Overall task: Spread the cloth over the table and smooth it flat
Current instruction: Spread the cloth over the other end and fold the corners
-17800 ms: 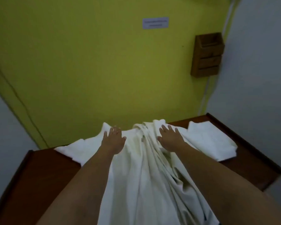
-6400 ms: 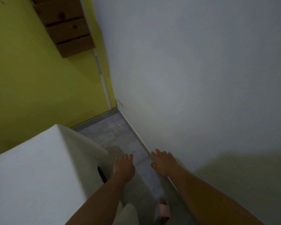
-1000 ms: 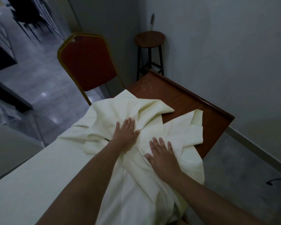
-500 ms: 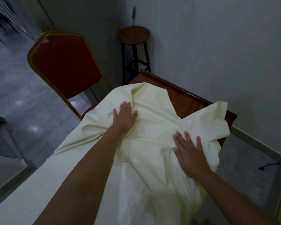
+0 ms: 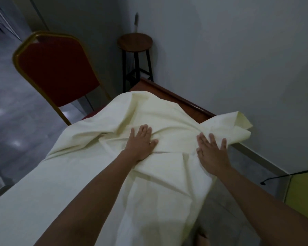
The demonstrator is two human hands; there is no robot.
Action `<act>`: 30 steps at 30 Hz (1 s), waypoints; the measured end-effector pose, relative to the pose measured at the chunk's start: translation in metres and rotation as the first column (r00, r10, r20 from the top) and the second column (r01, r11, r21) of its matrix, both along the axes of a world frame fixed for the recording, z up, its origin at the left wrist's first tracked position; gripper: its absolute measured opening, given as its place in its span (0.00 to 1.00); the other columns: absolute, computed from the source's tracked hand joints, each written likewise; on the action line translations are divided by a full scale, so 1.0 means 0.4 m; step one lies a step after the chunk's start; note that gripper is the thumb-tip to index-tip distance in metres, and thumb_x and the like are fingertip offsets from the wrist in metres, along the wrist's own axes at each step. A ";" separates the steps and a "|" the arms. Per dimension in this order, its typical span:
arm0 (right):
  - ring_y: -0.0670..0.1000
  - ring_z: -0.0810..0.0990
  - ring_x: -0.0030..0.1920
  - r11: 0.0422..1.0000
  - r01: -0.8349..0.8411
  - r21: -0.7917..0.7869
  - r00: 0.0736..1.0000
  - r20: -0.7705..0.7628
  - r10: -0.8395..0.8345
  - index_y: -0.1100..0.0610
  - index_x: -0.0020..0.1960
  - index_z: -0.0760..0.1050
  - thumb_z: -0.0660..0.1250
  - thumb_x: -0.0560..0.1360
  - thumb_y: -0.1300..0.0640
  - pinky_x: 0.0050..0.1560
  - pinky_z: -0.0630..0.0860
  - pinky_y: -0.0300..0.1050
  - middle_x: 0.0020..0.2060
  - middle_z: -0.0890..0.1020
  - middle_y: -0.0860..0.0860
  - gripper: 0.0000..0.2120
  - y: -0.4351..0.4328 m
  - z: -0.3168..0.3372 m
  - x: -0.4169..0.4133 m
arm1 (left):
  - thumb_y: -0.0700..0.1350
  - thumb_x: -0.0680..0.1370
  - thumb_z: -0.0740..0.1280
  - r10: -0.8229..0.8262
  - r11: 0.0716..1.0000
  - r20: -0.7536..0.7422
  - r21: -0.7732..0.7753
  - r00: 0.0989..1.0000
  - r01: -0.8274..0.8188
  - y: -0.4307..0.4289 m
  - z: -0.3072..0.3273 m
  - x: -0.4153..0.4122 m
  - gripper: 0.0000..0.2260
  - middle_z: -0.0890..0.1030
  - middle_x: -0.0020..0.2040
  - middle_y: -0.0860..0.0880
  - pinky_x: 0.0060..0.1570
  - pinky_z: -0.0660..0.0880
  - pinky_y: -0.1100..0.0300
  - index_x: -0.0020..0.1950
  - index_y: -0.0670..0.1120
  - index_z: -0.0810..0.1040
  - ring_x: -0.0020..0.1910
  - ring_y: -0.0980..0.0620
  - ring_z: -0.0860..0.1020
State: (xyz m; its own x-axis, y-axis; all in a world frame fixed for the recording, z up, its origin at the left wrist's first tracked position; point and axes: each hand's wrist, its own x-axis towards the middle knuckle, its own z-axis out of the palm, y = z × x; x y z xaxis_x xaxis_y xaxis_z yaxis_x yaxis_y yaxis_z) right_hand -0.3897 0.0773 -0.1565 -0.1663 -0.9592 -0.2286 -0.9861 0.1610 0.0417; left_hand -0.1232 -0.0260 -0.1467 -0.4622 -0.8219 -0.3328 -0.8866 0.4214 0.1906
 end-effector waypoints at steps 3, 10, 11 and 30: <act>0.56 0.42 0.77 0.999 0.039 0.007 0.992 -0.118 -0.038 0.53 0.78 0.43 0.42 0.81 0.48 0.70 0.37 0.69 0.78 0.47 0.47 0.27 -0.042 0.010 -0.062 | 0.60 0.81 0.42 0.002 0.995 -0.056 -0.103 0.998 -0.007 0.018 0.003 -0.071 0.30 0.43 0.79 0.45 0.73 0.35 0.46 0.78 0.45 0.41 0.78 0.50 0.40; 0.58 0.40 0.77 0.986 0.164 -0.043 0.976 -0.135 -0.168 0.57 0.78 0.44 0.49 0.80 0.55 0.71 0.39 0.69 0.78 0.46 0.51 0.29 -0.119 0.053 -0.103 | 0.62 0.80 0.40 -0.110 0.993 -0.037 -0.044 0.993 0.108 0.090 -0.022 -0.182 0.32 0.46 0.79 0.46 0.73 0.36 0.46 0.78 0.45 0.44 0.78 0.50 0.42; 0.58 0.40 0.77 0.977 0.196 -0.086 0.976 -0.078 -0.202 0.59 0.77 0.43 0.50 0.79 0.57 0.71 0.39 0.69 0.78 0.46 0.53 0.30 -0.111 0.056 -0.086 | 0.61 0.81 0.41 -0.114 0.993 -0.019 -0.020 0.993 0.114 0.089 -0.028 -0.186 0.31 0.46 0.79 0.46 0.73 0.38 0.45 0.78 0.45 0.44 0.78 0.50 0.43; 0.54 0.48 0.77 0.996 0.053 -0.067 0.993 0.113 -0.045 0.56 0.78 0.49 0.32 0.76 0.39 0.71 0.40 0.67 0.77 0.53 0.51 0.36 0.070 -0.026 -0.229 | 0.59 0.82 0.41 0.209 0.961 -0.162 -0.147 0.964 -0.233 -0.055 0.017 -0.360 0.29 0.43 0.79 0.47 0.75 0.38 0.46 0.79 0.45 0.42 0.78 0.51 0.41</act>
